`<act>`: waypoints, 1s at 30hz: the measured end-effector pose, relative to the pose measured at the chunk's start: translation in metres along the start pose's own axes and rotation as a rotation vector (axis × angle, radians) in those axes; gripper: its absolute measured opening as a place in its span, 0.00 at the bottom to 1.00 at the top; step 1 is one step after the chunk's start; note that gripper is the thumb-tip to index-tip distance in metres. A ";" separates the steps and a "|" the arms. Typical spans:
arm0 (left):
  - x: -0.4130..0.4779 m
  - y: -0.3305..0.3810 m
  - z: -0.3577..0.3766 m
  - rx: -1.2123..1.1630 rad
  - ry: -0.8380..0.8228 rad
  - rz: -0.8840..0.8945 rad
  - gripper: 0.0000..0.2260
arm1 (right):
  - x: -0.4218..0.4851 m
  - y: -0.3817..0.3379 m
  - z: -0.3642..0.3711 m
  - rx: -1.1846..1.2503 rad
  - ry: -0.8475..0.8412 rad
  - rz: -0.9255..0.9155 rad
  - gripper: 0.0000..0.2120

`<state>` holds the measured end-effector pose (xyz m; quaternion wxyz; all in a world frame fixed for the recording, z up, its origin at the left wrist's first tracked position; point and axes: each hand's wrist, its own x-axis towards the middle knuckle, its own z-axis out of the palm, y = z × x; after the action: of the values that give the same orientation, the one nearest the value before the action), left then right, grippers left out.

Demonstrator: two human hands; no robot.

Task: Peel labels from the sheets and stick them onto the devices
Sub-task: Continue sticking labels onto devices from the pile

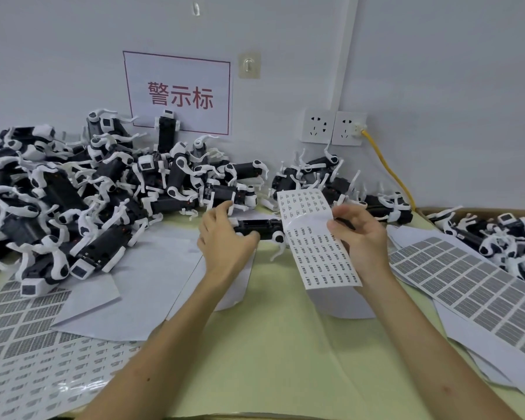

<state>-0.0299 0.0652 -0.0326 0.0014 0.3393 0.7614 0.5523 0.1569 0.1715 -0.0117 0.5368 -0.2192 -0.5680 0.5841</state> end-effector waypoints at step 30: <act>-0.018 0.007 0.014 -0.836 -0.672 -0.129 0.10 | -0.014 0.020 0.012 -0.691 -0.162 -0.403 0.11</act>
<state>-0.0066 0.0689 -0.0394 0.4137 0.4204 0.4534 0.6682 0.1439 0.1588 -0.0312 0.4886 -0.2243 -0.8030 0.2572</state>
